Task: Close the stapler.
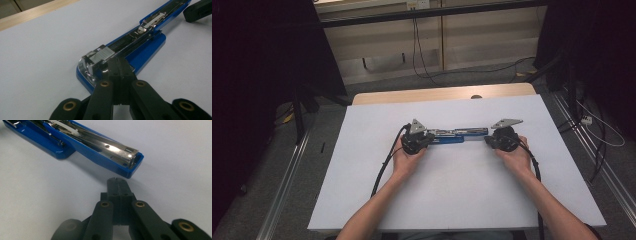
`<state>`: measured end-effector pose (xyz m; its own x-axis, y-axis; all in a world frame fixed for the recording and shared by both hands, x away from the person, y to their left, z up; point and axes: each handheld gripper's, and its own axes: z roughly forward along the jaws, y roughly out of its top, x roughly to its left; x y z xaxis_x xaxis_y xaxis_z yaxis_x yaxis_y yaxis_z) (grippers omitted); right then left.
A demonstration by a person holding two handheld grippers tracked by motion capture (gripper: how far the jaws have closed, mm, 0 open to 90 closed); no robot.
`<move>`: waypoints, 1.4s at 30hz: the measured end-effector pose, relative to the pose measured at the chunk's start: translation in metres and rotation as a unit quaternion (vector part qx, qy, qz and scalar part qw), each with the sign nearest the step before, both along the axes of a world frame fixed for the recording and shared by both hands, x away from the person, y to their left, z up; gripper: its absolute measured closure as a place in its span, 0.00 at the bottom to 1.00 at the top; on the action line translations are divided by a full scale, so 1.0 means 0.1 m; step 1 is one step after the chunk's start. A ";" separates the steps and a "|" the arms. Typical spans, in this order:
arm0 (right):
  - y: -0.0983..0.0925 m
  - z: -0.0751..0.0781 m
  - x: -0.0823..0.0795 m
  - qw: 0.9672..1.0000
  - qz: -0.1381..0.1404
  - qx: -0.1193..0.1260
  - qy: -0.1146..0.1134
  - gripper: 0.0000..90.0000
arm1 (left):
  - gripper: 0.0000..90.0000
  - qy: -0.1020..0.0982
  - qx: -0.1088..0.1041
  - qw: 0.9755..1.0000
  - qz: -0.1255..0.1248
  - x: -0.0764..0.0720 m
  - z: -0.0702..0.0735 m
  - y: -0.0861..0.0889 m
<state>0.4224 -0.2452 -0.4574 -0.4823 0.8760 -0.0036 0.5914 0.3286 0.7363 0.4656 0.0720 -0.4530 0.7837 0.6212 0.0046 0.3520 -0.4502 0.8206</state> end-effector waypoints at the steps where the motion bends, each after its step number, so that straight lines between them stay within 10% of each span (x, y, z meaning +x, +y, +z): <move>1: 0.01 0.00 0.00 1.000 -0.001 0.000 -0.001 1.00 | 1.00 0.000 0.000 1.000 0.000 0.00 0.00 0.00; 42: 0.03 0.00 0.02 0.999 -0.008 0.018 -0.028 1.00 | 1.00 -0.001 -0.002 1.000 -0.001 0.00 0.00 0.00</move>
<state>0.4244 -0.2424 -0.4575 -0.4675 0.8840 0.0006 0.5535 0.2922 0.7799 0.4652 0.0720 -0.4535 0.7844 0.6202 0.0043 0.3498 -0.4481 0.8227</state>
